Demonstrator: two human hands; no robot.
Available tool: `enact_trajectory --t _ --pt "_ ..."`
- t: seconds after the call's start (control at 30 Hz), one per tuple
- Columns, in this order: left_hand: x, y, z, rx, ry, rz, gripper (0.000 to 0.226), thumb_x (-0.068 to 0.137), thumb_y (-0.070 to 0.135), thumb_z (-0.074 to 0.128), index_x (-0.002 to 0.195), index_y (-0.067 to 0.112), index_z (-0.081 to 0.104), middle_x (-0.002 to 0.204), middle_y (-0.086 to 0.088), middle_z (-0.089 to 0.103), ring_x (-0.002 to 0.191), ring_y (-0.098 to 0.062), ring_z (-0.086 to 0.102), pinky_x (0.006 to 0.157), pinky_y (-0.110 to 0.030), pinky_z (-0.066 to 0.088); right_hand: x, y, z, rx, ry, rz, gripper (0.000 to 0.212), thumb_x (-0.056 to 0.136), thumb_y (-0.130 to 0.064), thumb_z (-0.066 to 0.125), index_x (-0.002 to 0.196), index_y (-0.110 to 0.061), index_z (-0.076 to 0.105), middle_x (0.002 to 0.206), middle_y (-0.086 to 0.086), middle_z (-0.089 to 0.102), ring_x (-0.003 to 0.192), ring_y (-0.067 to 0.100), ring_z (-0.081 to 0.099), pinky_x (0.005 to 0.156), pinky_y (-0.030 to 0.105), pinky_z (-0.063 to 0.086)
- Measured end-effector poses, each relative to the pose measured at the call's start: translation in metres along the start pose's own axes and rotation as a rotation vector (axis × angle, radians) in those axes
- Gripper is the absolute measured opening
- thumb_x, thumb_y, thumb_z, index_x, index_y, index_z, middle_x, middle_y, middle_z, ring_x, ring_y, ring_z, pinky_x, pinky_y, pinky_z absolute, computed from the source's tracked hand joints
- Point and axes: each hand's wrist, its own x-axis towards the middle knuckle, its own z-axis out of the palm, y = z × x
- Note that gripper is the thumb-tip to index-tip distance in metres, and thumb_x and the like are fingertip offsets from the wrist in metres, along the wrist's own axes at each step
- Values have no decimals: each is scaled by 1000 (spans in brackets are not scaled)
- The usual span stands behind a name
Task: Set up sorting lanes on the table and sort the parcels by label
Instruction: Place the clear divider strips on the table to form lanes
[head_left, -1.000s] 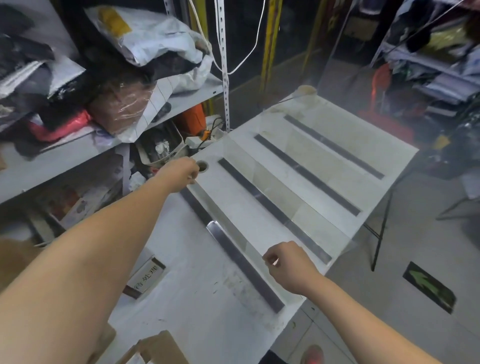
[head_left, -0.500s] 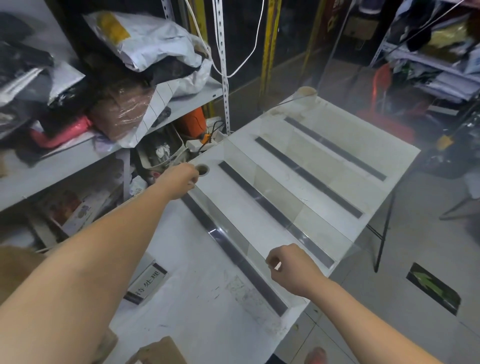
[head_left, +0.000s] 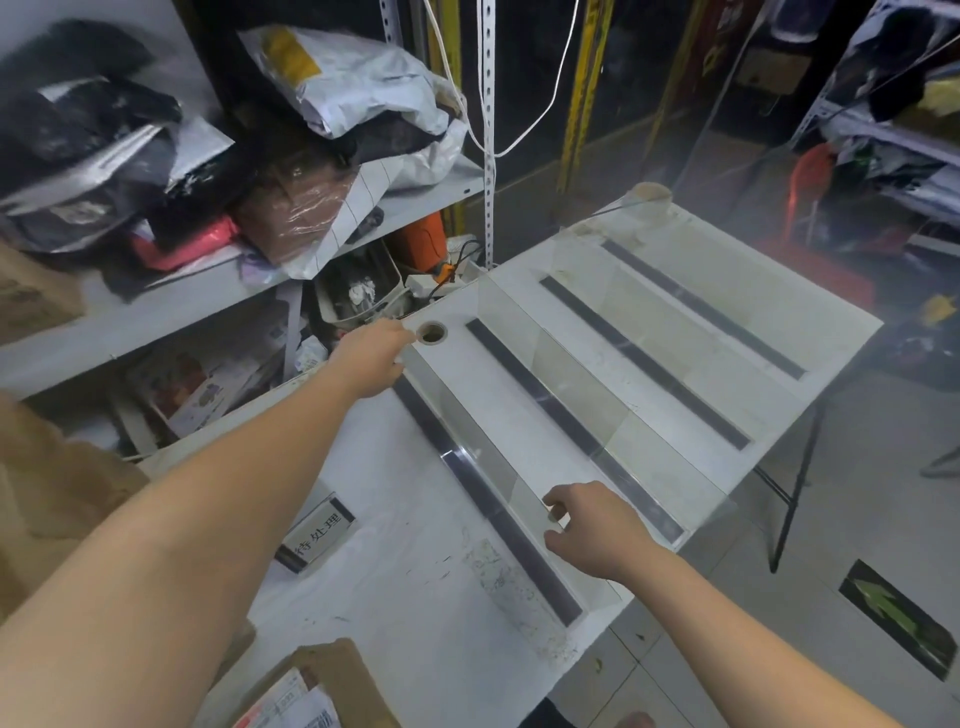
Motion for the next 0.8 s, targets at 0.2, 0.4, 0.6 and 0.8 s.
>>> enact_trajectory --t 0.2,0.4,0.6,0.8 --pt "-46 -1 5 5 -33 -180 39 91 17 54 130 12 55 125 -9 55 117 -31 51 85 -42 49 0 -2 -5 47 17 -45 58 87 -38 61 142 -25 46 130 -8 61 116 14 59 92 31 51" --pt "-119 6 13 -67 -130 -433 49 92 29 59 139 18 50 137 -5 54 125 -27 51 97 -43 48 7 -18 -23 39 133 -271 57 94 -32 57 147 -25 39 140 -4 53 124 19 53 92 30 46" --pt "-194 21 23 -136 -211 -699 44 91 26 60 132 12 56 131 -7 58 116 -27 55 92 -37 49 7 -36 -40 41 154 -518 52 92 -25 58 142 -20 46 134 1 56 121 21 54 91 31 45" --pt "-232 33 44 -269 -218 -841 38 84 19 68 121 13 62 117 -11 65 101 -26 62 84 -36 54 14 -56 -36 25 65 -635 43 93 -24 56 136 -20 53 135 -1 57 119 21 56 93 32 46"
